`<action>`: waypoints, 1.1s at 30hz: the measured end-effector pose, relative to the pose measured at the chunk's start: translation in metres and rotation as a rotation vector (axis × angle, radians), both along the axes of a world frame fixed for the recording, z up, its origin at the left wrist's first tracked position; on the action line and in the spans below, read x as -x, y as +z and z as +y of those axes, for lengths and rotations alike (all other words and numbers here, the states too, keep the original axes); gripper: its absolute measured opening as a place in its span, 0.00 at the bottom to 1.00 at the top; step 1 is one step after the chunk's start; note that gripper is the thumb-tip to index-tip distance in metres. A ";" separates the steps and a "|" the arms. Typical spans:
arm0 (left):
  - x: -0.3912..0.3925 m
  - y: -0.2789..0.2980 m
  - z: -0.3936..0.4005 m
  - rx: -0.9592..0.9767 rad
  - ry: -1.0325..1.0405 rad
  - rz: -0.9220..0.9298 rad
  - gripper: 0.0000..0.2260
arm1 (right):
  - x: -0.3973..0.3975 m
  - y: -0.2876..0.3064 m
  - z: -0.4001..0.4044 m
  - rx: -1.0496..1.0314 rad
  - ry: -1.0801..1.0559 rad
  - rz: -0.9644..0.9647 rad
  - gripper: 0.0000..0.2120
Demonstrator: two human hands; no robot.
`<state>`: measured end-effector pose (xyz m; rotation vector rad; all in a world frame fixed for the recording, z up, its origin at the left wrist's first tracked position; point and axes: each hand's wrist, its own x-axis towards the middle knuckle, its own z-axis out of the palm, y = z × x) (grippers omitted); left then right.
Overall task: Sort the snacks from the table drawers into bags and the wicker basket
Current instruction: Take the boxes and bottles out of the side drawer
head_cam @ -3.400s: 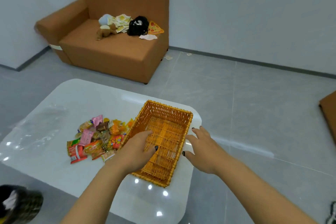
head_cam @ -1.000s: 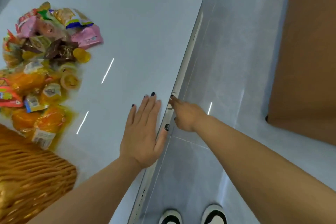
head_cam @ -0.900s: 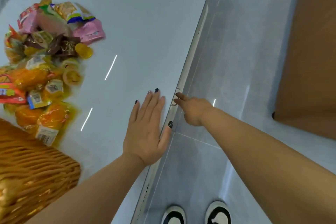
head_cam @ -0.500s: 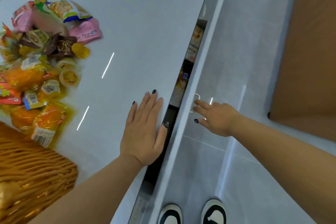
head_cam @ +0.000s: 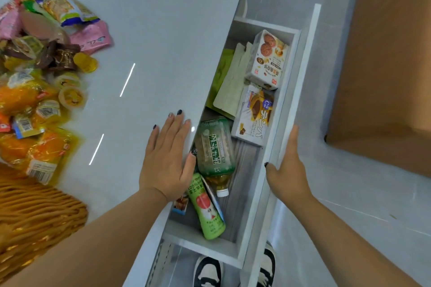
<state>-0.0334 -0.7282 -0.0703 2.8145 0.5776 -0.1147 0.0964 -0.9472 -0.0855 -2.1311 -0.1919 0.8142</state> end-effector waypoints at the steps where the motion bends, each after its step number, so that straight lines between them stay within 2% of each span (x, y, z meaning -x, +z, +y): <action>1: 0.000 0.001 0.000 -0.004 0.001 0.005 0.30 | -0.001 0.000 0.000 0.014 0.001 0.018 0.49; 3: -0.002 0.001 -0.001 -0.010 -0.001 0.012 0.30 | 0.002 0.002 0.008 0.080 -0.022 -0.017 0.49; 4: -0.002 0.002 -0.001 -0.008 -0.002 0.016 0.31 | 0.007 0.005 0.013 0.154 -0.039 -0.149 0.47; 6: -0.002 0.002 -0.001 -0.002 -0.001 0.023 0.31 | 0.022 0.009 0.023 0.224 -0.002 -0.562 0.42; 7: -0.002 0.003 -0.001 -0.003 0.001 0.024 0.31 | 0.034 0.008 0.028 0.179 0.035 -0.697 0.38; 8: -0.002 0.003 -0.001 -0.004 0.004 0.025 0.31 | 0.050 0.004 0.034 0.104 0.082 -0.746 0.33; 9: -0.002 0.003 -0.001 -0.002 0.005 0.023 0.30 | 0.071 -0.002 0.040 0.040 0.129 -0.721 0.29; 11: -0.002 0.003 -0.001 0.005 0.006 0.016 0.30 | 0.109 -0.010 0.050 0.023 0.167 -0.444 0.25; 13: -0.002 0.004 -0.001 0.000 0.006 0.023 0.30 | 0.140 -0.023 0.056 0.202 0.163 -0.075 0.27; 14: -0.001 0.004 -0.001 -0.001 0.005 0.034 0.30 | 0.150 -0.031 0.058 0.331 0.189 0.012 0.29; 16: -0.001 0.004 -0.002 0.005 0.001 0.043 0.30 | 0.159 -0.045 0.059 0.462 0.240 0.054 0.33; 20: -0.002 0.001 0.000 0.015 -0.002 0.033 0.30 | 0.157 -0.057 0.066 0.481 0.325 0.056 0.38; 23: 0.000 0.001 0.000 0.040 0.001 0.020 0.29 | 0.148 -0.048 0.064 0.447 0.329 0.177 0.33; 25: 0.001 0.002 0.000 0.059 0.013 0.000 0.28 | 0.146 -0.031 0.056 0.366 0.212 0.313 0.27; 27: -0.001 0.006 -0.003 0.190 0.096 -0.065 0.25 | 0.144 -0.003 0.050 0.239 0.058 0.491 0.20; 28: -0.002 0.011 -0.007 0.332 0.187 -0.122 0.22 | 0.143 0.011 0.047 0.165 -0.019 0.574 0.18; 31: -0.003 0.045 -0.020 0.809 0.664 -0.315 0.19 | 0.132 0.055 0.043 -0.023 -0.221 0.695 0.17; 33: 0.003 0.074 -0.025 1.007 0.887 -0.294 0.18 | 0.118 0.081 0.045 -0.076 -0.306 0.722 0.17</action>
